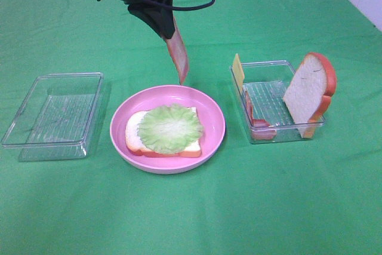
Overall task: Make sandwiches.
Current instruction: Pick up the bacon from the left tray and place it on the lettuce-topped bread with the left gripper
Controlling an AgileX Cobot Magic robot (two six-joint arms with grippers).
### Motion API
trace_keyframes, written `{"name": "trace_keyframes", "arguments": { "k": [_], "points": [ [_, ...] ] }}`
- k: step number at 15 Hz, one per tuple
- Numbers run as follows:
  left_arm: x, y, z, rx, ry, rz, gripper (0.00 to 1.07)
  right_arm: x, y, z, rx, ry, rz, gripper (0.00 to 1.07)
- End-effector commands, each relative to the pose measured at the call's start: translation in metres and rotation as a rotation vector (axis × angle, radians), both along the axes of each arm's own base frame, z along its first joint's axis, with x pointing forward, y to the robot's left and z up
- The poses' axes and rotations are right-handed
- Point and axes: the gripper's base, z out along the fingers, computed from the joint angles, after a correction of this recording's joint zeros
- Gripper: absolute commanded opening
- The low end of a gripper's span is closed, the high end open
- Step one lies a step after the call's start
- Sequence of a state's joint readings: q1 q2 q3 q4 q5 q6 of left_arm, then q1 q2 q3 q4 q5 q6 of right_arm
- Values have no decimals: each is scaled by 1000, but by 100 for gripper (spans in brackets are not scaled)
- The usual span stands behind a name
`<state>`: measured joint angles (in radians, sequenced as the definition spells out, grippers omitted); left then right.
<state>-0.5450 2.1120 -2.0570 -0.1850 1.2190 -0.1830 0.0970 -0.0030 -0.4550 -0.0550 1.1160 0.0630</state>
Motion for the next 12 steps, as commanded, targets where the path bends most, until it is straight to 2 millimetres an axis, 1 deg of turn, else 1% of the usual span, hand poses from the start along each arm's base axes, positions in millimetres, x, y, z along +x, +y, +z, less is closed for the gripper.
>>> {"name": "trace_keyframes", "arguments": {
  "k": [1,3,6,7,9,10,12],
  "points": [
    [-13,-13,-18,16,111,-58,0,-2,0,0,-8,-37,10,93],
    [-22,-29,-34,-12,119,-73,0,-2,0,0,-8,-37,10,93],
    [-33,-42,-57,-45,138,-78,0,-2,0,0,-8,-37,10,93],
    [-33,-44,-68,-67,134,-77,0,-2,0,0,-8,-37,10,93],
    [-31,-44,-79,-49,143,-88,0,-2,0,0,-8,-37,10,93],
    [-31,-44,-81,-44,144,-94,0,-2,0,0,-8,-37,10,93],
    [-23,-36,-90,-20,160,-76,0,-2,0,0,-8,-37,10,93]
  ]
}}
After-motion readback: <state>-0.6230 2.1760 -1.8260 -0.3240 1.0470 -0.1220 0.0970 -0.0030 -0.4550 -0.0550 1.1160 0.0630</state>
